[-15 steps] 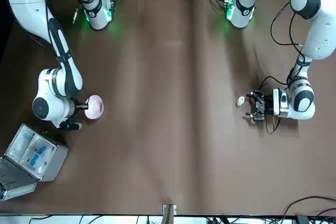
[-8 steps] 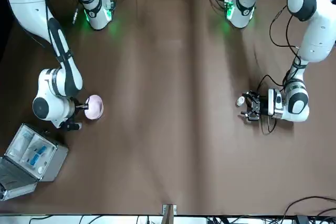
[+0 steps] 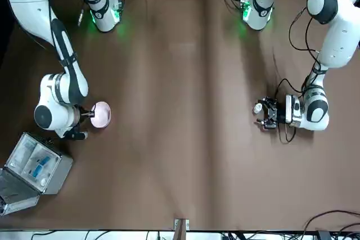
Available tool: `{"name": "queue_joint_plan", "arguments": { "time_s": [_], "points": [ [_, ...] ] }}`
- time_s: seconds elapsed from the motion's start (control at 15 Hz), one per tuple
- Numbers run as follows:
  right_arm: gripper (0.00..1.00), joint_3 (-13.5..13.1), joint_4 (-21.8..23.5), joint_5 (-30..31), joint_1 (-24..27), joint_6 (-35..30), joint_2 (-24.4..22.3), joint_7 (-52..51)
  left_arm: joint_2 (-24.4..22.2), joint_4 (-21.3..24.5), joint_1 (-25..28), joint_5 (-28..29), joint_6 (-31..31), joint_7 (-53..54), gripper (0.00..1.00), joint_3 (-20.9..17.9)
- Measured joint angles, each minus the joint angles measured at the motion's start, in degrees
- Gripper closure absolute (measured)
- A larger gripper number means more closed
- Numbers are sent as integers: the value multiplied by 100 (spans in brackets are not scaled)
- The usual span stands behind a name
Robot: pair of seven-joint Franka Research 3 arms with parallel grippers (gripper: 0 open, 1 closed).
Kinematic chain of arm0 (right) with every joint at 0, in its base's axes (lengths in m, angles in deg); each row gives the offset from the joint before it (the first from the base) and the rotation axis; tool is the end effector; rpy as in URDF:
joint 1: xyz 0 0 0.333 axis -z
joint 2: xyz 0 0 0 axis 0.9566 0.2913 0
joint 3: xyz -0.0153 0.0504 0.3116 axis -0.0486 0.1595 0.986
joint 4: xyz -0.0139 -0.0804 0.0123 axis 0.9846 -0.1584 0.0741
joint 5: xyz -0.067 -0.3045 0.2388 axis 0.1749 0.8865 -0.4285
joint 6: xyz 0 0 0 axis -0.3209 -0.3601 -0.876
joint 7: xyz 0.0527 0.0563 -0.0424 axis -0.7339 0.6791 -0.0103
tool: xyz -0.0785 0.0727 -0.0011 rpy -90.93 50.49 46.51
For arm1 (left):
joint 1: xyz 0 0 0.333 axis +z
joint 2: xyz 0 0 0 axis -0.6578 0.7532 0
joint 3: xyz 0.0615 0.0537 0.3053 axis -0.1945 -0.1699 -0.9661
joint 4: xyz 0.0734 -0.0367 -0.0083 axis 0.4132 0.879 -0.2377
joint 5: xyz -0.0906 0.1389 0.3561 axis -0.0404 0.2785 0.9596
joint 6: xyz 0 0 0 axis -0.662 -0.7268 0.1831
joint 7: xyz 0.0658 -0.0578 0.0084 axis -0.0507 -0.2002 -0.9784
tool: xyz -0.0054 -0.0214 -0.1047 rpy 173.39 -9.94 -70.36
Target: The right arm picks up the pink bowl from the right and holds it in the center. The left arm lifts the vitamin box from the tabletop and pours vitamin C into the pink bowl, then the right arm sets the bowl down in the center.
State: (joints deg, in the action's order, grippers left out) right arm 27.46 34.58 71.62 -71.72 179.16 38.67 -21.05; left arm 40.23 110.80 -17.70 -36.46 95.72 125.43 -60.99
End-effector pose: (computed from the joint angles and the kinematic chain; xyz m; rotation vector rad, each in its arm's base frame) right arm 0.5968 -0.0037 0.2157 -3.0970 0.0168 0.5209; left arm 0.5550 0.0824 0.0530 1.1575 -1.4820 0.9719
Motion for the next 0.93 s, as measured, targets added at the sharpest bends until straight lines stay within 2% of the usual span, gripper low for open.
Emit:
{"name": "queue_joint_plan", "arguments": {
  "time_s": [0.07, 0.13, 0.4, 0.47, 0.67, 0.93],
  "points": [
    [97, 19, -188, -1, -48, -280, -1, 255, 15, 0, 0, 0, 0, 20, 15, 4],
    [97, 26, -316, -3, -96, -447, -2, 368, 18, 0, -1, 0, 0, 21, 21, 5],
    [97, 55, -827, -338, -332, -1160, -10, 885, 19, -5, -1, 0, 0, 119, 60, 68],
    [97, 58, -966, -420, -412, -1328, -12, 1070, 19, -6, -1, 0, 0, 124, 64, 83],
    [97, 69, -1317, -745, -689, -1662, -21, 1717, 19, -15, -1, 0, 0, 153, 64, 107],
    [97, 81, -1623, -1070, -1173, -1740, -21, 2917, 19, -108, 8, 0, -1, 151, 64, 221]
  ]
}}
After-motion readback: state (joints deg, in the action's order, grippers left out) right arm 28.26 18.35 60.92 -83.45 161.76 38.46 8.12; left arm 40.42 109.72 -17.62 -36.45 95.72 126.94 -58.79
